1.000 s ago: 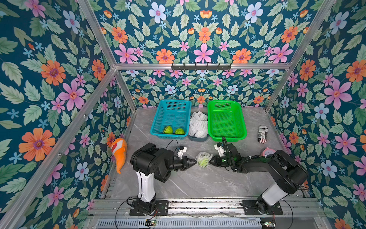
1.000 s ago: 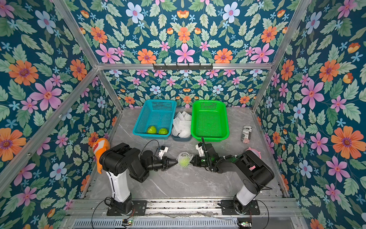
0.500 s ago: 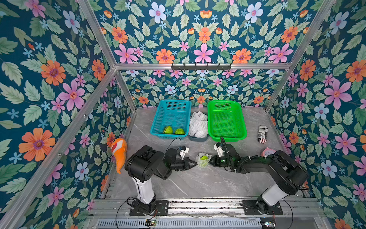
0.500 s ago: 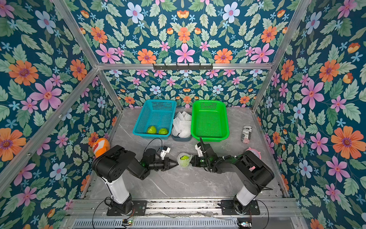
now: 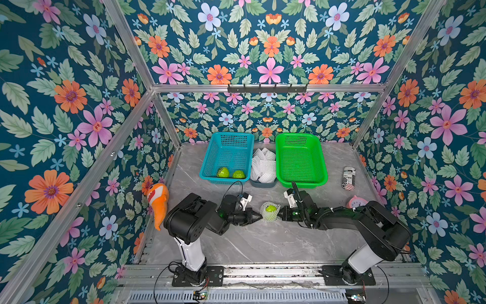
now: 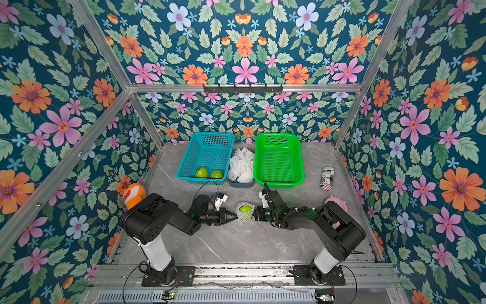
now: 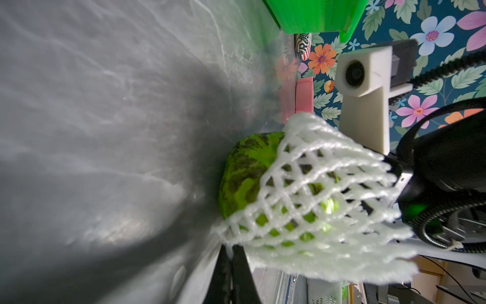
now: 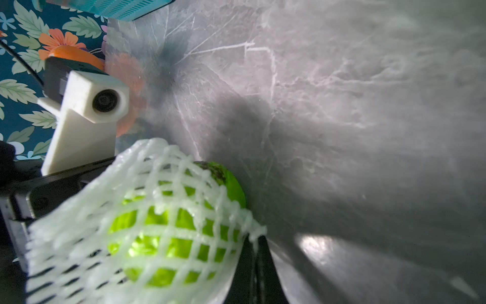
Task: Sleeve custard apples in foam nets
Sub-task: Put on the foam net on the custard apple.
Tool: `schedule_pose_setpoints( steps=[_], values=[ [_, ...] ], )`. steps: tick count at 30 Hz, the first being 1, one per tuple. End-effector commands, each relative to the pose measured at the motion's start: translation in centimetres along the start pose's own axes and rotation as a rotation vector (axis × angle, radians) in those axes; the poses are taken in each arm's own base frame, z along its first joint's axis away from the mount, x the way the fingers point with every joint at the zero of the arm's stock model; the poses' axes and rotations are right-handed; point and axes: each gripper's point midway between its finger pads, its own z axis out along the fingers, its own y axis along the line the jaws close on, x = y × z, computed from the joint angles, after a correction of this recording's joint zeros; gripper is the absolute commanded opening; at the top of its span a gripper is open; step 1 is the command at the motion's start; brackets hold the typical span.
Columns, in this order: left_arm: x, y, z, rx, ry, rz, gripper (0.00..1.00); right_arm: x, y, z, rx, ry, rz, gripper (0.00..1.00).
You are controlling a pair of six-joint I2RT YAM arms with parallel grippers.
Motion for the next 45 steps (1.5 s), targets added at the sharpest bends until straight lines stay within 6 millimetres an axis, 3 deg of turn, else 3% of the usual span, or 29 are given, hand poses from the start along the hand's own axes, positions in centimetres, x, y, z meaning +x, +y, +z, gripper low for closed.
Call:
schedule_pose_setpoints(
  steps=[1, 10, 17, 25, 31, 37, 40, 45],
  values=[
    [0.7, 3.6, -0.1, -0.156, -0.007, -0.035, 0.00, -0.7, 0.3, -0.2, 0.007, -0.021, -0.016, 0.00],
    [-0.4, 3.5, 0.1, -0.178, -0.020, -0.026, 0.00, -0.5, 0.2, -0.1, 0.007, -0.015, -0.008, 0.00],
    [-0.7, 3.1, -0.2, -0.189, -0.026, -0.012, 0.26, -0.6, 0.1, -0.2, 0.007, -0.031, 0.003, 0.00],
    [-0.7, 3.0, -0.8, -0.220, -0.028, 0.002, 0.31, -0.9, 0.2, -0.2, 0.006, -0.039, 0.004, 0.00],
    [-0.6, 3.2, -1.8, -0.269, -0.039, 0.010, 0.53, -0.8, -0.2, -0.3, 0.023, -0.045, 0.005, 0.00],
    [-0.8, 3.4, -2.6, -0.318, -0.054, 0.014, 0.52, -0.9, -0.1, -0.3, 0.020, -0.051, 0.004, 0.00],
    [-0.7, 3.7, -2.9, -0.350, -0.049, 0.015, 0.47, -1.0, -0.1, -0.4, 0.018, -0.056, 0.004, 0.00],
    [-1.3, 3.4, -3.4, -0.375, -0.072, 0.022, 0.52, -1.0, -0.1, -0.4, 0.018, -0.059, 0.005, 0.00]
  ],
)
